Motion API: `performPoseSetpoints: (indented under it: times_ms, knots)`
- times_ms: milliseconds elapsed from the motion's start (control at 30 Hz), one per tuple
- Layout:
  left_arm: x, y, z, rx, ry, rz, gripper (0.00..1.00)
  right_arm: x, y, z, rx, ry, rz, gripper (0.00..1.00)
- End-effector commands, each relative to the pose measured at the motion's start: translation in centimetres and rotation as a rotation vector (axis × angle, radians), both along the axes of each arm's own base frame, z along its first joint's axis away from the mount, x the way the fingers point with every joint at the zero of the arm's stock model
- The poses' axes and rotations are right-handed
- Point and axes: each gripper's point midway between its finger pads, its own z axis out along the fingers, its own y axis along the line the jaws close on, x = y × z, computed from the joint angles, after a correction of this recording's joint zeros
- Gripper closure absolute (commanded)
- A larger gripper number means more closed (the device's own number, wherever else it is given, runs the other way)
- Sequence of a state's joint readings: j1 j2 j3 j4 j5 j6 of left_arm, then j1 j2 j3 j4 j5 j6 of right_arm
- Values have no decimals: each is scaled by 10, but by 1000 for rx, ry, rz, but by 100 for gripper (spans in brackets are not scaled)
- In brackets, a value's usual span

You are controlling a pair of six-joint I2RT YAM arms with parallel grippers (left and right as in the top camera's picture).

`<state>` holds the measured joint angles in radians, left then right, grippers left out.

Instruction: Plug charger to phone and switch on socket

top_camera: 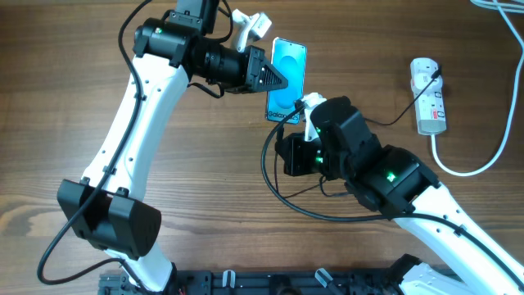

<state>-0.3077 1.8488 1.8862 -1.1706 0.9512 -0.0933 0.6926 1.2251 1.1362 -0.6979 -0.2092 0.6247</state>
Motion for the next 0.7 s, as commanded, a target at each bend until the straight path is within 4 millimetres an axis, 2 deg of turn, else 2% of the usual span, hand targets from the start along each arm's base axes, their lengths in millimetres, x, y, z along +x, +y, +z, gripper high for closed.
performPoseSetpoints:
  times_ms: [0,300,467,667]
  knots:
    - [-3,-1,14,-17,-68,-25,96,2,4,8,25,-4,5,95]
    - [-3,0,13,-13,-68,-23,96,4,9,12,49,-13,18,96]
    - [-3,0,13,-13,-68,-23,96,6,11,5,34,5,18,95]
    - [-2,0,12,-6,-71,-20,96,7,10,5,30,0,13,95]
